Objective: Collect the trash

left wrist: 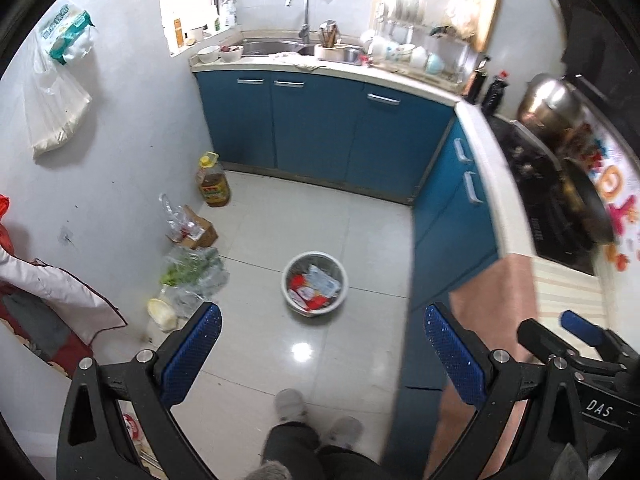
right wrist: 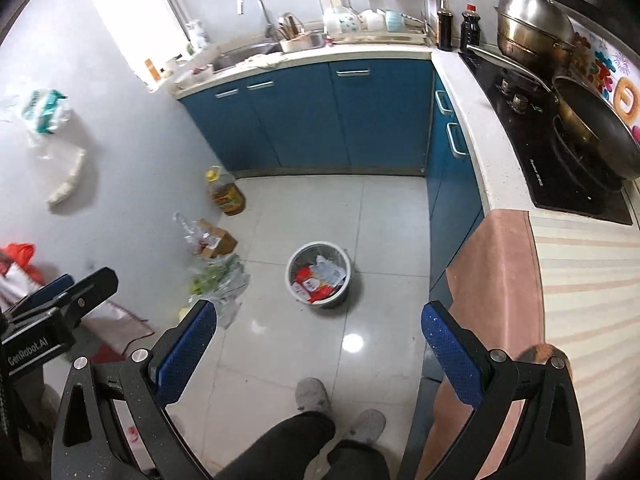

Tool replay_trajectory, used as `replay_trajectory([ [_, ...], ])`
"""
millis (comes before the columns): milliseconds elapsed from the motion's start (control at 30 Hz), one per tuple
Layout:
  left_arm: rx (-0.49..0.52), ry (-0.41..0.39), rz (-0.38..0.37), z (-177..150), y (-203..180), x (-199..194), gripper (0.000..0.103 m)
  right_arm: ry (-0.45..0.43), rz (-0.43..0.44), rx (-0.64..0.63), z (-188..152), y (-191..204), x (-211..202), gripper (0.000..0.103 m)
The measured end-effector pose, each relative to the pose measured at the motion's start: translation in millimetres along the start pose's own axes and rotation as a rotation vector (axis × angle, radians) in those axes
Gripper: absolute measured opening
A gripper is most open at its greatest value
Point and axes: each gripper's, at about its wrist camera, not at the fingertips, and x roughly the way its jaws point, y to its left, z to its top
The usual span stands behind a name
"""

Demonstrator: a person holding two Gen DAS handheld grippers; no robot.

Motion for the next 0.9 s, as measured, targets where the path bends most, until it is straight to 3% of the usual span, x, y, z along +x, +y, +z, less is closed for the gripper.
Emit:
replay_trajectory([
  [367,0.04,-0.037,-0.106,-12,-2,-64,0.103,-0.023,0.088,-0.037,-10,18,-79,0.103],
  [900,0.003,-0.034,-0.158,-21,19,-78,0.103,-0.029,0.132,-0.052,-10,48,-98,0.103],
])
